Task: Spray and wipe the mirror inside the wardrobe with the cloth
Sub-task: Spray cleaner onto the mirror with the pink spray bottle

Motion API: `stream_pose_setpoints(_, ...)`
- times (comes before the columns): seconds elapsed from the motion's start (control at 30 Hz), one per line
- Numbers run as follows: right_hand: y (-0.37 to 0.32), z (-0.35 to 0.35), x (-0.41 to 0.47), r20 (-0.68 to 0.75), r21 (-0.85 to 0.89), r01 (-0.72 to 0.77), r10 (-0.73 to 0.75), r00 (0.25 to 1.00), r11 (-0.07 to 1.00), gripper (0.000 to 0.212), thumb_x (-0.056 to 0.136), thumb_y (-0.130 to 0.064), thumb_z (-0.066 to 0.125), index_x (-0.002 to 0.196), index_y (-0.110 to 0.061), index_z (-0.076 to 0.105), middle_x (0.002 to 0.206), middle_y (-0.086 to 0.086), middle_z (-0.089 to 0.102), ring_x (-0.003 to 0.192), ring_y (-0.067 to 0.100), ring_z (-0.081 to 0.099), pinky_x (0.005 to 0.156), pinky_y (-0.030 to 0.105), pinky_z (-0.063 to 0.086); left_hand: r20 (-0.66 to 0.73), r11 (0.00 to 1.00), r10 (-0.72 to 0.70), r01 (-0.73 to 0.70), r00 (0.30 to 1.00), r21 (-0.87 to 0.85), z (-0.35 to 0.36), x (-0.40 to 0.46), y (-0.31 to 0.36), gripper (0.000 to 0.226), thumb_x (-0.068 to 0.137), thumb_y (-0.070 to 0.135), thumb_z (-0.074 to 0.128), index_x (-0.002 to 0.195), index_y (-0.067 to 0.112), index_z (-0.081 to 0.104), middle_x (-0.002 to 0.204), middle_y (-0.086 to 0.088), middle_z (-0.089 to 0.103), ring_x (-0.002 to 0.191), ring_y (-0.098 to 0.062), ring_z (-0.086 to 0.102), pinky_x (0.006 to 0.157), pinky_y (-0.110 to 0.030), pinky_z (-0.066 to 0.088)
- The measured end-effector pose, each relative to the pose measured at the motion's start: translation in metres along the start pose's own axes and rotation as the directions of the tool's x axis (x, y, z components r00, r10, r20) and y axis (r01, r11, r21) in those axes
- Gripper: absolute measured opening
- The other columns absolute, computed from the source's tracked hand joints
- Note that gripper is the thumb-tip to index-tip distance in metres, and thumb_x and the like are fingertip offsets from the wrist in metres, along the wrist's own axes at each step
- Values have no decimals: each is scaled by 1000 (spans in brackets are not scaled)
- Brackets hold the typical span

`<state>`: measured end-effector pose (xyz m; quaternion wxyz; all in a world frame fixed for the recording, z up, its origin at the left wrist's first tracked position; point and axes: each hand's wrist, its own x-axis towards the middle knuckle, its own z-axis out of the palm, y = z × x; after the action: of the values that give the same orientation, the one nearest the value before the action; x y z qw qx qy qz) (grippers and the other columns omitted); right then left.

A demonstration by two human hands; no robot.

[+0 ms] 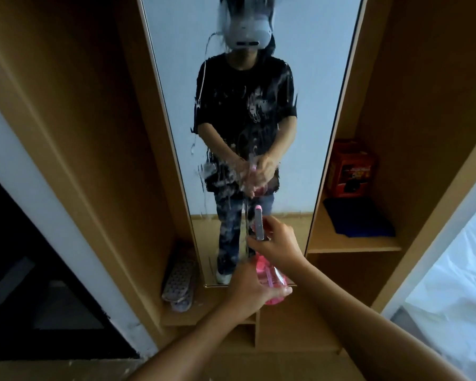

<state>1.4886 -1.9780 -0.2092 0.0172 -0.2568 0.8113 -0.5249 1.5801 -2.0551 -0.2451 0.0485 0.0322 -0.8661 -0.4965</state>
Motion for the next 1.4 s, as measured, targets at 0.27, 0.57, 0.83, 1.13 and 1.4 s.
stream_pose_setpoints(0.27,-17,38,6,3,-5,-12,12,1000,1000,21,75,-21,75,87,-10,60,79,12,65,65,23,59,63,43,54,-45,999,-29,30,999,15,-32,-14,-11,45,71,36,83,107,21,61,96,4,71,90,-3,67,87,-27,55)
stream_pose_setpoints(0.57,-37,67,8,79,2,12,-12,997,1000,23,76,-24,77,89,-17,58,83,5,65,70,19,62,65,37,56,-75,998,-60,61,995,5,-62,-29,-30,43,67,45,82,102,35,60,95,14,70,90,6,65,82,-14,52)
stream_pose_setpoints(0.83,-49,95,7,69,19,-9,8,998,1000,20,75,-18,77,84,-15,60,75,2,63,61,11,53,56,29,51,-110,995,-101,103,989,11,-80,-38,-47,41,62,51,81,91,28,65,85,11,72,83,-2,68,84,-33,56)
stream_pose_setpoints(1.13,-32,113,-1,140,-19,-71,73,988,997,25,78,-25,77,93,-18,58,82,0,64,66,9,60,54,15,50,-42,984,-178,178,983,-5,-80,-52,-70,54,59,55,82,102,27,65,96,10,71,92,-1,66,90,-28,54)
stream_pose_setpoints(1.4,-15,129,-17,147,-12,-115,116,982,993,28,77,-19,77,78,-28,51,71,-8,56,56,-14,53,47,6,39,40,964,-253,255,967,-71,-69,-62,-92,82,56,54,85,125,22,53,119,5,63,112,-10,59,104,-34,45)
